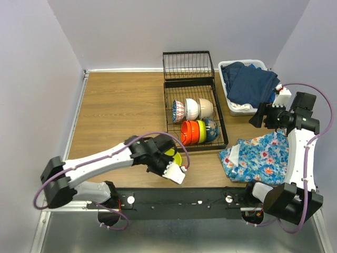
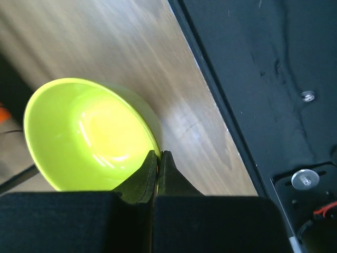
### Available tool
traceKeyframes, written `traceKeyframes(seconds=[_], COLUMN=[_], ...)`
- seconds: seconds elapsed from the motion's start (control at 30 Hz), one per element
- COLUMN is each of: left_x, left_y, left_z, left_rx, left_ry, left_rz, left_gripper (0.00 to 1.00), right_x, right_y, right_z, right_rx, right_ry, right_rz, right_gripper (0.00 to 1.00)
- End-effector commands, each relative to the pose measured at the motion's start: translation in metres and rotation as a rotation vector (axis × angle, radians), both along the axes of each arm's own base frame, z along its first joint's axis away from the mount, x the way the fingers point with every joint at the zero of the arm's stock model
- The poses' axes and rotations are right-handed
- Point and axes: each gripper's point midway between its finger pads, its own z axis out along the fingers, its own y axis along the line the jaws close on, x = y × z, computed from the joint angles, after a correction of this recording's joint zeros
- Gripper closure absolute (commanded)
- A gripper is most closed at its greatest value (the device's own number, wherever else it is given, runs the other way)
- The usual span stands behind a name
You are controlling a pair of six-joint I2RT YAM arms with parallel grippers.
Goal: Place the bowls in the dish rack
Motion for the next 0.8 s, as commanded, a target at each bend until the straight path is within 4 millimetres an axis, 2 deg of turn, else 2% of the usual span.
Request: traceKeyframes(seconds=[0.0,0.03,0.1,0.13,0.17,0.2,0.23,0.27,0.3,0.33,0.37,0.43,0.47,0.53,0.6,0.7,0.77], left_x=[-0.009,0.0,0.015,0.042,0.051,0.062,0.102,0.114,0.117,0.137,0.152,0.161,0.169,0.172,0.177,0.178,0.181], left_y=[0.0,-0.007,-0.016,-0.022,-0.028,-0.035,-0.033,-0.037,-0.045,-0.054,-0.051,-0.061,-0.056,-0.055,-0.054,-0.053,-0.052], left_z=[0.082,0.101,0.117,0.135,0.146,0.151,0.176,0.186,0.194,0.213,0.221,0.24,0.243,0.241,0.23,0.214,0.215], left_rx=[-0.154,-0.204,-0.264,-0.344,-0.409,-0.439,-0.552,-0.604,-0.641,-0.747,-0.813,-0.971,-1.027,-1.123,-1.142,-1.183,-1.223], left_ry=[-0.005,-0.03,0.0,-0.011,0.039,0.158,0.166,0.235,0.404,0.421,0.46,0.641,0.671,0.771,0.826,0.887,0.947], left_rz=[-0.01,0.023,0.145,0.243,0.299,0.446,0.565,0.626,0.689,0.703,0.735,0.741,0.75,0.768,0.818,0.857,0.874], left_gripper=[1.0,1.0,1.0,1.0,1.0,1.0,1.0,1.0,1.0,1.0,1.0,1.0,0.99,0.99,0.95,0.96,0.97], right_x=[0.007,0.01,0.015,0.017,0.021,0.023,0.025,0.024,0.027,0.027,0.027,0.029,0.028,0.028,0.027,0.026,0.029], right_y=[0.007,0.007,0.006,0.004,0.001,-0.004,-0.007,-0.009,-0.014,-0.016,-0.02,-0.028,-0.028,-0.033,-0.034,-0.038,-0.042], right_z=[0.007,0.003,0.006,0.005,0.004,0.002,0.002,-0.002,0.004,0.005,0.003,0.001,0.0,0.001,0.003,0.001,-0.003], right_rx=[0.029,0.045,0.051,0.048,0.042,0.026,0.02,0.018,-0.006,-0.023,-0.045,-0.069,-0.067,-0.083,-0.086,-0.096,-0.103], right_ry=[-0.007,0.012,0.013,0.016,0.024,0.041,0.054,0.089,0.079,0.082,0.092,0.112,0.123,0.13,0.132,0.159,0.182], right_rz=[0.037,0.034,0.035,0.037,0.033,0.013,0.004,0.006,0.004,0.003,0.001,-0.02,-0.023,-0.046,-0.067,-0.073,-0.088], right_gripper=[0.2,0.2,0.2,0.2,0.2,0.2,0.2,0.2,0.2,0.2,0.2,0.2,0.2,0.2,0.2,0.2,0.2])
